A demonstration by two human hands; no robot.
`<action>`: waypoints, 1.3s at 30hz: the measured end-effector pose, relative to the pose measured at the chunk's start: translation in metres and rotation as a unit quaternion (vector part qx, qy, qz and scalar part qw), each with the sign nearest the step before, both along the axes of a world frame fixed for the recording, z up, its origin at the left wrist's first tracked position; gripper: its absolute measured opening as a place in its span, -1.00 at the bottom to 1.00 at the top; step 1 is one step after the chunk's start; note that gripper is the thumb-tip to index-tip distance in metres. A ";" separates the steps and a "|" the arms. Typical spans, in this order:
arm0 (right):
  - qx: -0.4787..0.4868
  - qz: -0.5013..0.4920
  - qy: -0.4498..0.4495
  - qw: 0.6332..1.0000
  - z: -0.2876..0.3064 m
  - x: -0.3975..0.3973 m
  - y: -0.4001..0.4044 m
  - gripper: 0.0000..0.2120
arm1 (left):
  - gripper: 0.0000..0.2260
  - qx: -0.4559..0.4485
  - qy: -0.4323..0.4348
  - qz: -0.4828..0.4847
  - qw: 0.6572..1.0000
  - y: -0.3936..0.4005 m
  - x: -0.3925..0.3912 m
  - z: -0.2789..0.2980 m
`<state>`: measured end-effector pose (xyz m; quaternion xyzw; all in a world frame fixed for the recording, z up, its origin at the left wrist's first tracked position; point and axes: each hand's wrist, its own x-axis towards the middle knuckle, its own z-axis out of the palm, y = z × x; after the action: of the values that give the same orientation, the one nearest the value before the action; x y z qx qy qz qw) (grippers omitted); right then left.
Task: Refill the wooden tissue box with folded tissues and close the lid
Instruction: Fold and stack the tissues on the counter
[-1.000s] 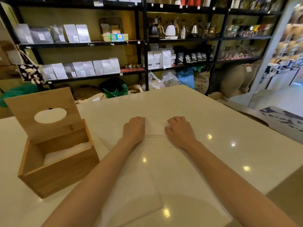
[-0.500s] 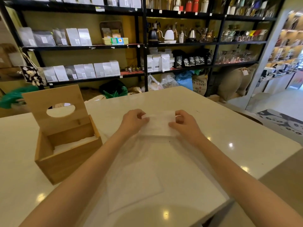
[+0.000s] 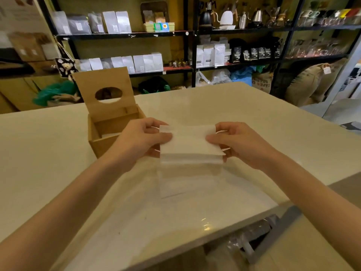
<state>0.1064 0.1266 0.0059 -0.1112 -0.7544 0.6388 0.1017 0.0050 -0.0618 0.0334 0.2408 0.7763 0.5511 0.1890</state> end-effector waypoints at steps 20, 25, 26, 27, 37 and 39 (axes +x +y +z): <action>0.352 -0.013 0.015 0.936 -0.043 0.010 -0.026 -0.65 | -0.80 -0.159 0.147 0.021 0.976 -0.019 0.010 -0.058; 0.442 -0.018 0.015 0.897 -0.043 0.010 -0.027 -0.74 | -0.77 -0.196 0.244 0.019 0.950 -0.020 0.012 -0.057; 0.476 -0.017 0.016 0.879 -0.042 0.011 -0.027 -0.78 | -0.80 -0.211 0.274 0.014 0.938 -0.020 0.013 -0.056; 0.510 -0.014 0.022 0.860 -0.042 0.012 -0.027 -0.80 | -0.83 -0.231 0.304 0.005 0.924 -0.020 0.015 -0.056; 0.477 0.126 -0.031 0.870 -0.003 -0.016 -0.001 -0.83 | -0.82 -0.311 0.273 -0.135 0.900 0.004 0.003 -0.011; 0.433 0.103 -0.015 0.895 0.009 -0.034 0.013 -0.83 | -0.83 -0.269 0.256 -0.127 0.920 0.014 -0.007 0.009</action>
<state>0.0726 0.1397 0.0149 0.0125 -0.9652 0.2536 0.0621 -0.0021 -0.0473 0.0427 0.4102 0.8801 0.2123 0.1098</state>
